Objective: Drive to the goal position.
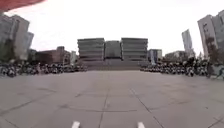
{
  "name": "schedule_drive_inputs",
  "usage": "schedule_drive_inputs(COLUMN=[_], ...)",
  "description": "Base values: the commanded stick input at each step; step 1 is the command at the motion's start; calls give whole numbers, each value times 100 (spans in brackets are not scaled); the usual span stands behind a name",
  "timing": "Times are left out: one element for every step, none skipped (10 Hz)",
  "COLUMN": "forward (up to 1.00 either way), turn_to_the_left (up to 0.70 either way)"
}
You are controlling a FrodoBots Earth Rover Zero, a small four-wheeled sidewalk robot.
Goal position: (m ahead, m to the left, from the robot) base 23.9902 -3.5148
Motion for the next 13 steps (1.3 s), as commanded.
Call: schedule_drive_inputs(forward=[60, 60, 60, 60, 60, 60, 60, 60, 60, 60, 60, 60, 60], turn_to_the_left=[0, 0, 0, 0, 0, 0, 0, 0, 0, 0, 0, 0, 0])
